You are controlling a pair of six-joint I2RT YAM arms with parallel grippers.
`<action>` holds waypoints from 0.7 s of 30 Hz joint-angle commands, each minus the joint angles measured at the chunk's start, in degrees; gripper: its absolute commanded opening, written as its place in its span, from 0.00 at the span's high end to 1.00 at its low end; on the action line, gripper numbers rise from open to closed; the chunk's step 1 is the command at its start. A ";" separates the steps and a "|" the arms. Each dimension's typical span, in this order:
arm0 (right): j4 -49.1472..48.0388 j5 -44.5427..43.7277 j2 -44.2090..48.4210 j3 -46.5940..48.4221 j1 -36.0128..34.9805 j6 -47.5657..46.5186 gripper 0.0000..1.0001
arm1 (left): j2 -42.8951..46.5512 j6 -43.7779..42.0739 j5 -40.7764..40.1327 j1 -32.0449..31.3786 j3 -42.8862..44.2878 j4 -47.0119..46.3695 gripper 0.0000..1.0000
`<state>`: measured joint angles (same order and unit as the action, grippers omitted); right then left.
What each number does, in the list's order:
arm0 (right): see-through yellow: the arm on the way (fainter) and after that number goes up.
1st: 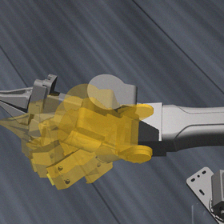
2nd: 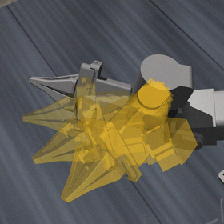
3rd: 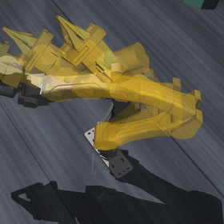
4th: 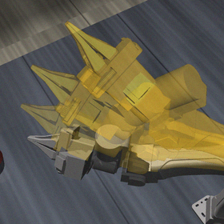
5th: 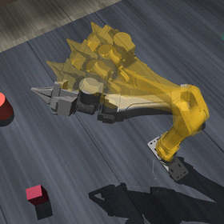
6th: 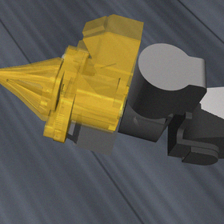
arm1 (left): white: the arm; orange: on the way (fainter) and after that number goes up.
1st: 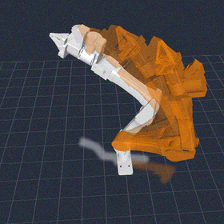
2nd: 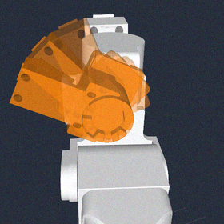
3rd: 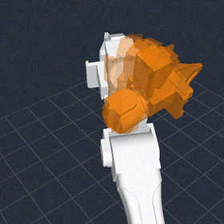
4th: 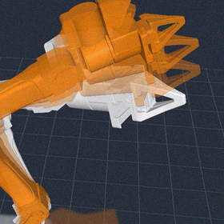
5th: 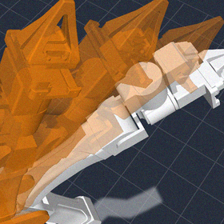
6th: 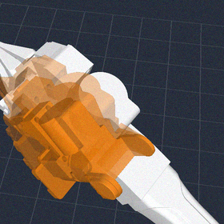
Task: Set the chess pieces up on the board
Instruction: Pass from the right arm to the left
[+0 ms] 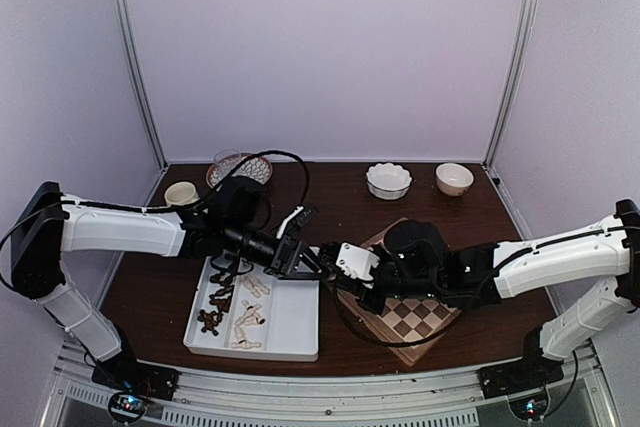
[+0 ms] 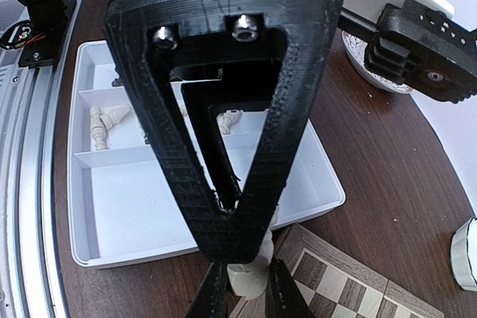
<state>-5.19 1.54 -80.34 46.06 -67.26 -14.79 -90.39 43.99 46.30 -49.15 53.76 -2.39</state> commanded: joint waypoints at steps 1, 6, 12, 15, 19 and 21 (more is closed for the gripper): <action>1.01 0.66 -0.87 1.91 -0.32 -0.38 0.99 | 0.38 -0.80 0.87 -0.16 1.00 -1.03 0.59; 1.42 0.68 -1.40 2.36 -0.40 -0.43 1.00 | 0.48 -0.75 1.13 -0.21 0.91 -1.25 0.68; 1.35 0.24 -1.23 2.20 -0.37 -0.53 0.98 | 0.55 -0.81 1.16 -0.22 0.91 -1.39 0.78; 1.11 0.20 -0.90 1.98 -0.37 -0.54 0.94 | 0.49 -0.86 1.03 -0.22 0.91 -1.36 0.82; 0.52 0.02 -0.10 1.48 -0.46 -0.40 0.84 | 0.48 -0.84 0.89 -0.24 0.76 -1.64 0.86; -0.89 -0.10 0.91 0.60 -0.41 -0.08 0.74 | 0.76 -0.63 0.82 -0.16 0.39 -2.53 0.86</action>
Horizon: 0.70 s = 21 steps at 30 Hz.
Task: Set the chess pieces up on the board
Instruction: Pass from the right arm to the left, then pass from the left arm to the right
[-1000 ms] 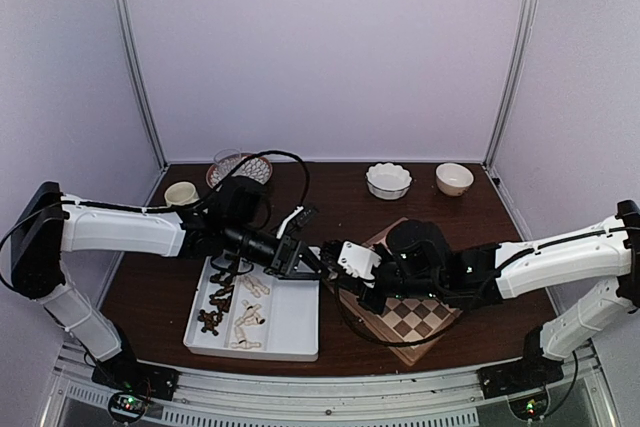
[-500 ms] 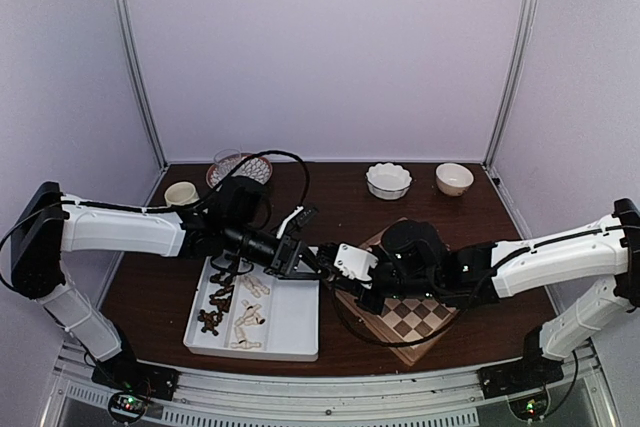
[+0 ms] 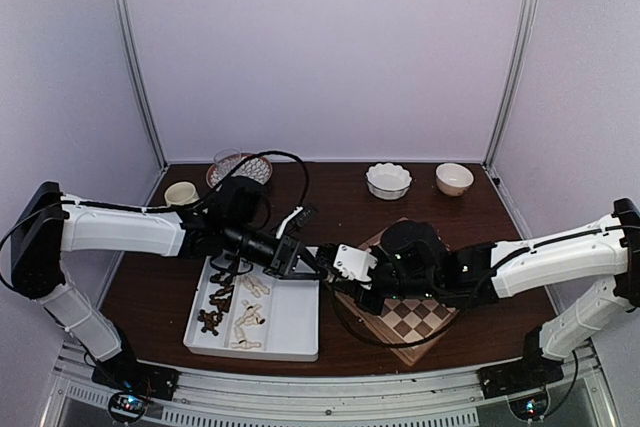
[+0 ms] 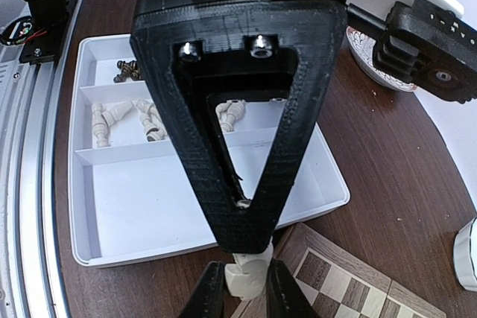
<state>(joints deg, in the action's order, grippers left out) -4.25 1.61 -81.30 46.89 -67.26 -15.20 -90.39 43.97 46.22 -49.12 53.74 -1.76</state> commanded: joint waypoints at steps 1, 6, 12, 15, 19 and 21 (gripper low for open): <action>-2.59 -0.01 2.50 -0.75 -0.46 0.58 0.71 | 1.06 -0.38 0.92 -0.23 0.10 -3.95 0.86; -6.32 2.12 7.25 -3.84 -0.32 3.39 0.57 | 2.55 0.08 0.98 -0.18 -1.40 -7.83 0.86; -9.75 6.24 11.99 -6.10 0.71 9.54 0.50 | 6.33 0.85 1.06 -0.18 -4.81 -16.74 0.86; -10.78 9.17 12.64 -5.79 1.91 14.31 0.50 | 8.71 -1.33 0.08 -0.10 -6.30 -18.57 0.86; -12.07 13.20 12.00 -4.73 4.14 22.78 0.50 | 11.36 -5.70 -1.99 -0.10 -7.66 -18.89 0.86; -14.50 16.03 11.51 -5.06 5.65 27.21 0.50 | 12.24 -6.41 -2.47 -0.10 -8.68 -20.61 0.86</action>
<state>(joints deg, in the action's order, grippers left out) -14.15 11.46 -69.45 41.71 -63.92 1.39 -80.49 41.58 45.58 -49.12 46.87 -16.45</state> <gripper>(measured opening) 0.504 0.154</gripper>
